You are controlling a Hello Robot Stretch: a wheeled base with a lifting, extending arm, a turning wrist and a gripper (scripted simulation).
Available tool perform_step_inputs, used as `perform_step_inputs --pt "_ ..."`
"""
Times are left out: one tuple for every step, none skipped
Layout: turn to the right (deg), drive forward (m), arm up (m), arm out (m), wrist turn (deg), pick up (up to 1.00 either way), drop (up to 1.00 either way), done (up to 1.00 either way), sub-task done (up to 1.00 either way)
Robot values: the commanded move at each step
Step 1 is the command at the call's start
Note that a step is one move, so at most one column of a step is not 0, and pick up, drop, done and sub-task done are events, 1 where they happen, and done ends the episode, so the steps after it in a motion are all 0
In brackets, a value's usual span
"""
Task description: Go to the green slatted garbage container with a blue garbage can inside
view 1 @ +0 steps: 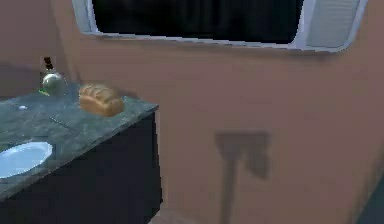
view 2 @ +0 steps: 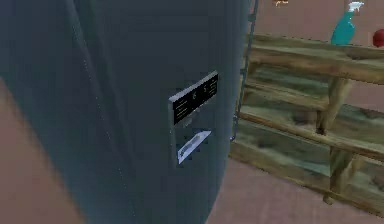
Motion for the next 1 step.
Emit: perform_step_inputs --pt "45.0 0.00 0.00 0.00 0.0 0.00 0.00 0.00 0.00"
